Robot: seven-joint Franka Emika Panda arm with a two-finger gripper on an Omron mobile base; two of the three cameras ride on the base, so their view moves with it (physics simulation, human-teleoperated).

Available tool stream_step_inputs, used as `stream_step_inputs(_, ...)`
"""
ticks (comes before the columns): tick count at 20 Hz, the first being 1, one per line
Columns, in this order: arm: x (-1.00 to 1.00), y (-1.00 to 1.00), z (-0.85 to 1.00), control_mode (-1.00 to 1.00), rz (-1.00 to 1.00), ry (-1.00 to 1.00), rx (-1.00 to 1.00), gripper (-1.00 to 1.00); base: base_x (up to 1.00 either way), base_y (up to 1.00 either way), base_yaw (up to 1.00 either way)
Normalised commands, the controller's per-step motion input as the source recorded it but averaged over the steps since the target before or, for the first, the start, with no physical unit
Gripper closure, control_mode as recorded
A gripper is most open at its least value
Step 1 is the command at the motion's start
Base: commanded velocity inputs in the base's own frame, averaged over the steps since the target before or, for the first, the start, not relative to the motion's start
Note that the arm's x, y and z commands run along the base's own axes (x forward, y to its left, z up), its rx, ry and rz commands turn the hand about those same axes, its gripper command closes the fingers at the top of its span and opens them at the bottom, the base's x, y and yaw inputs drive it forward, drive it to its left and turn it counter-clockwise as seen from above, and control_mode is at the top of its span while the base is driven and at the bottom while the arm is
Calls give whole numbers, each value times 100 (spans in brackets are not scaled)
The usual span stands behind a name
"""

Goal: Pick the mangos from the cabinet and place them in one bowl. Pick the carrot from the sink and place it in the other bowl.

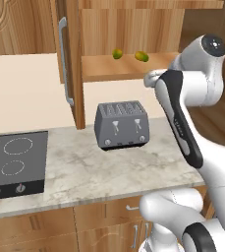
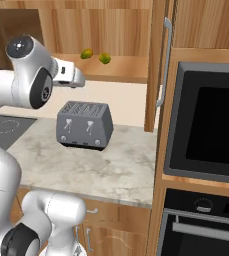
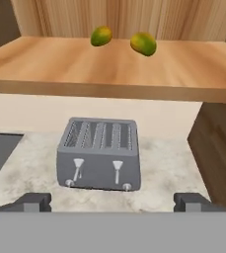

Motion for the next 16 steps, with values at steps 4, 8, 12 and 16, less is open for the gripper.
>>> stream_step_inputs(4, 11, 0, 59, -100, 0, -11, 0, -100, 0, 0, 0)
stream_step_inputs(8, 59, -4, 21, -100, 0, 0, 0, -100, 0, 0, 0)
stream_step_inputs(12, 77, -1, 1, -100, -3, 0, 0, -100, 0, 0, 0)
stream_step_inputs(16, 62, 0, 4, -100, -2, 0, 0, -100, 0, 0, 0)
